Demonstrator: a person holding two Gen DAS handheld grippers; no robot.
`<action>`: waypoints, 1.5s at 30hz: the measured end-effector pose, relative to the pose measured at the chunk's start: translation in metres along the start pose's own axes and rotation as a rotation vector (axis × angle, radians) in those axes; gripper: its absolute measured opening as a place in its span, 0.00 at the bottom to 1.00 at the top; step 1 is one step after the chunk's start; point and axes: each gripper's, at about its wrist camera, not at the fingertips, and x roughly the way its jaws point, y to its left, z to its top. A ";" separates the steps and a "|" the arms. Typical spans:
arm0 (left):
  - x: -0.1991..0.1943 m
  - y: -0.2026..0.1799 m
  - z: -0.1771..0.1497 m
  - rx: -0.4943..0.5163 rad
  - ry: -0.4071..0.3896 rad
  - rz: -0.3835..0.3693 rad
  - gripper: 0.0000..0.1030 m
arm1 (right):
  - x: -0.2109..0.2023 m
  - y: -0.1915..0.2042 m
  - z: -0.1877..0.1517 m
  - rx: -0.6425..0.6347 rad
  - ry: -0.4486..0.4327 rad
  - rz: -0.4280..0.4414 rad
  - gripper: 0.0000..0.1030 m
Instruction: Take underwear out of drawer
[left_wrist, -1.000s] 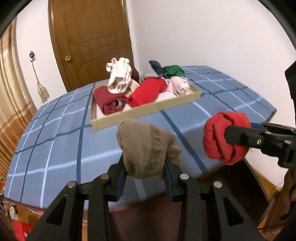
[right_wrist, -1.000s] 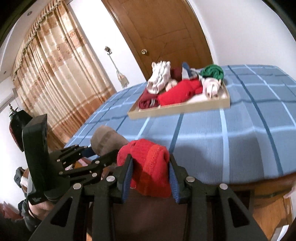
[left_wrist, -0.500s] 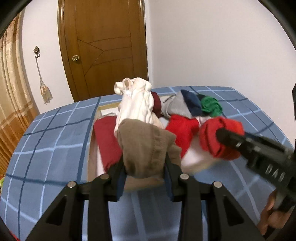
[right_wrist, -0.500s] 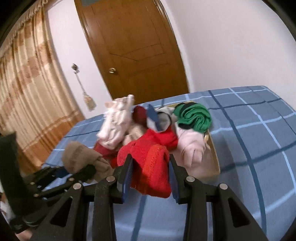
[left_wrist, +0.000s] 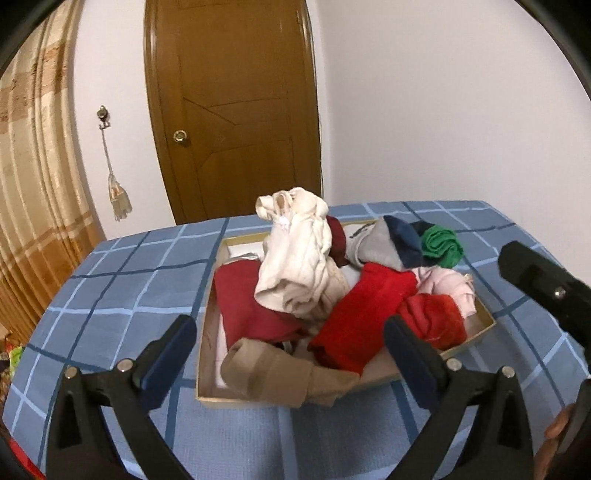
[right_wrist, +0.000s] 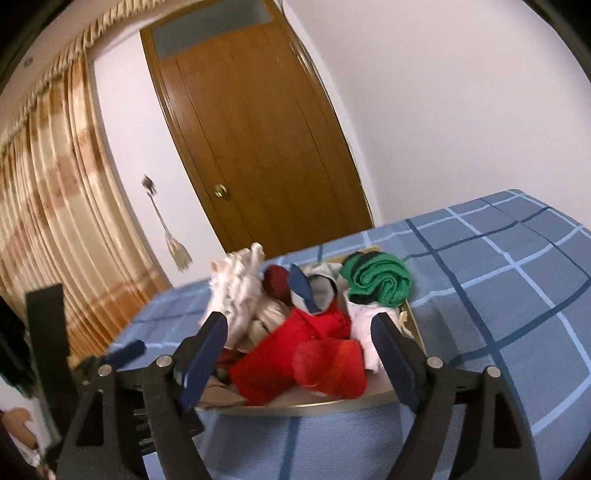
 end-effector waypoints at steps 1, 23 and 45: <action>-0.004 0.000 -0.001 -0.004 0.000 0.000 1.00 | -0.007 0.002 -0.001 -0.002 -0.017 0.007 0.80; -0.160 -0.008 -0.100 0.032 -0.063 0.026 1.00 | -0.160 0.039 -0.081 -0.122 -0.086 -0.048 0.82; -0.264 -0.013 -0.196 0.046 -0.049 0.015 1.00 | -0.323 0.058 -0.168 -0.130 -0.125 -0.053 0.83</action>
